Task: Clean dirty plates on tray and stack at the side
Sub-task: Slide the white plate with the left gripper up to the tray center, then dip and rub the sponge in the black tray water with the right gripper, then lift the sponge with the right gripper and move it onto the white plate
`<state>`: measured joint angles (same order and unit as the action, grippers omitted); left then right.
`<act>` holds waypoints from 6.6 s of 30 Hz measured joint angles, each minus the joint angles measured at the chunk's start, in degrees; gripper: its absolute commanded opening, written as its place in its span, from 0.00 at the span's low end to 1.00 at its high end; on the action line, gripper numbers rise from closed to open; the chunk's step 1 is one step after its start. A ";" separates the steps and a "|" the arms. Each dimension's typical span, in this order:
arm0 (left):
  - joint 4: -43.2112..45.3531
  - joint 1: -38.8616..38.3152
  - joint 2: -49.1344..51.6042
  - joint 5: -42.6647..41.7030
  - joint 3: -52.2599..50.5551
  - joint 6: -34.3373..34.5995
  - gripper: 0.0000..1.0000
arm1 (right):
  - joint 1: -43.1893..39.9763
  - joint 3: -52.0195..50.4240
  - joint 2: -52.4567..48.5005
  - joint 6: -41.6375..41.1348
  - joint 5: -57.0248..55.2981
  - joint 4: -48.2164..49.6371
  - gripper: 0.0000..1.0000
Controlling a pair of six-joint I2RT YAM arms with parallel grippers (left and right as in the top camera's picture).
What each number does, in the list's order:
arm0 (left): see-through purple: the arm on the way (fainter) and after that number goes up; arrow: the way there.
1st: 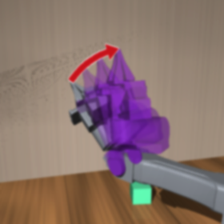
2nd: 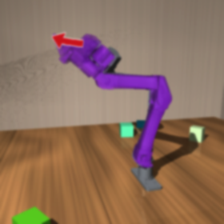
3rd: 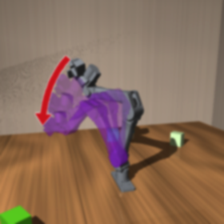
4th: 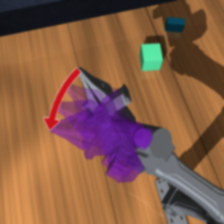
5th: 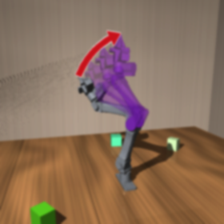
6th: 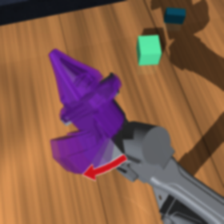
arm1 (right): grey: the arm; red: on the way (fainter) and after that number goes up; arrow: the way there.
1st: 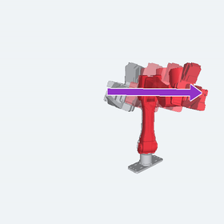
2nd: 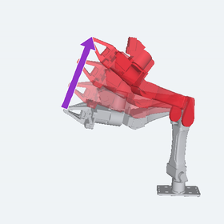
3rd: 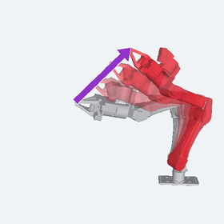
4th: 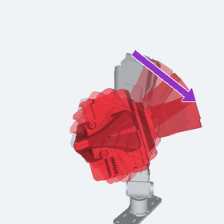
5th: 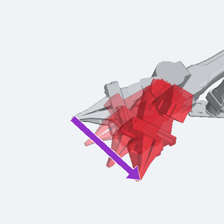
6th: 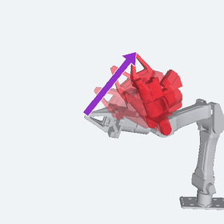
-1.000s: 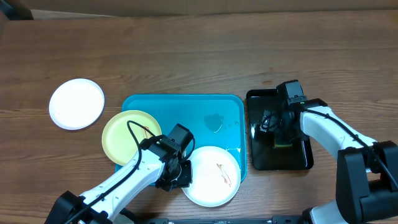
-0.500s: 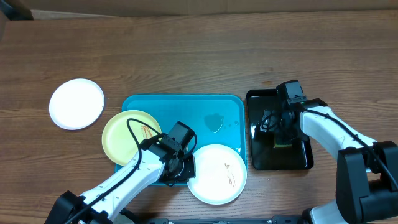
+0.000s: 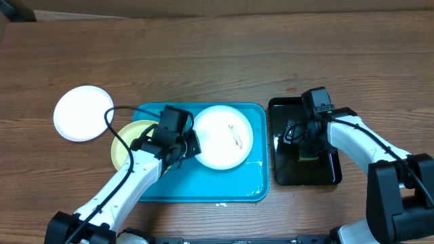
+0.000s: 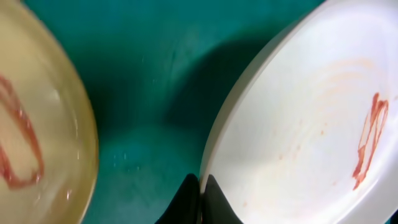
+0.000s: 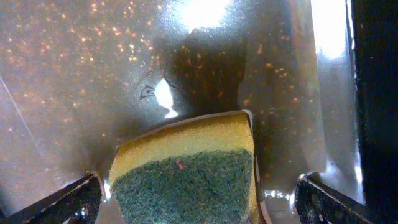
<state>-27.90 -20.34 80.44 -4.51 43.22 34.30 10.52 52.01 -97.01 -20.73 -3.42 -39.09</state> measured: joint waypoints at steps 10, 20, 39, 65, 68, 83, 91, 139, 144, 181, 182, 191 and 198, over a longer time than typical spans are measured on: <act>2.69 -0.07 6.32 6.75 0.26 -7.15 0.04 | 0.00 0.00 0.00 0.00 0.00 0.02 1.00; 5.42 -0.09 10.58 8.24 0.37 -8.24 0.56 | 0.00 0.00 0.00 0.02 0.00 -0.02 1.00; 5.51 -0.07 10.60 4.92 0.37 -8.83 0.16 | 0.00 0.00 0.00 -0.02 0.04 1.20 1.00; 5.66 -0.09 10.62 3.85 0.37 -8.85 0.21 | -0.02 -2.54 1.81 2.97 -0.24 -3.02 0.04; 5.66 -0.09 10.60 3.82 0.37 -8.83 0.21 | -0.04 -2.64 1.92 2.75 -0.24 -3.04 0.04; 5.68 -0.09 10.60 3.67 0.37 -8.83 0.24 | -0.04 -2.40 2.01 4.26 1.46 -8.57 0.54; 5.68 -0.07 10.60 3.67 0.37 -8.83 0.24 | -0.07 -2.56 2.03 4.15 2.97 -8.98 0.70; 6.03 -0.07 10.60 3.48 0.50 -8.83 0.04 | -0.37 7.65 6.69 4.70 2.14 -19.26 0.04; 6.29 -0.07 10.60 3.28 0.68 -8.83 0.04 | -0.35 9.31 13.18 4.68 2.10 -20.57 0.04; 5.64 -0.09 10.60 -1.03 0.68 -4.24 0.20 | 1.79 7.32 12.07 14.95 7.26 -15.85 0.04; 5.64 -0.09 10.60 -1.05 0.68 -4.28 0.13 | 2.29 7.32 12.07 15.28 7.69 -15.15 0.04; 6.23 -0.09 10.60 -0.22 0.68 -4.26 0.04 | 12.11 7.32 12.07 19.41 9.44 -7.19 0.04; 6.29 -0.09 10.60 -0.20 0.68 -4.26 0.04 | 21.09 7.32 12.07 19.89 8.87 0.70 0.04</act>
<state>-21.61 -20.43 91.05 -4.71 43.90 30.04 31.62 59.33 -84.95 -0.84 5.45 -38.39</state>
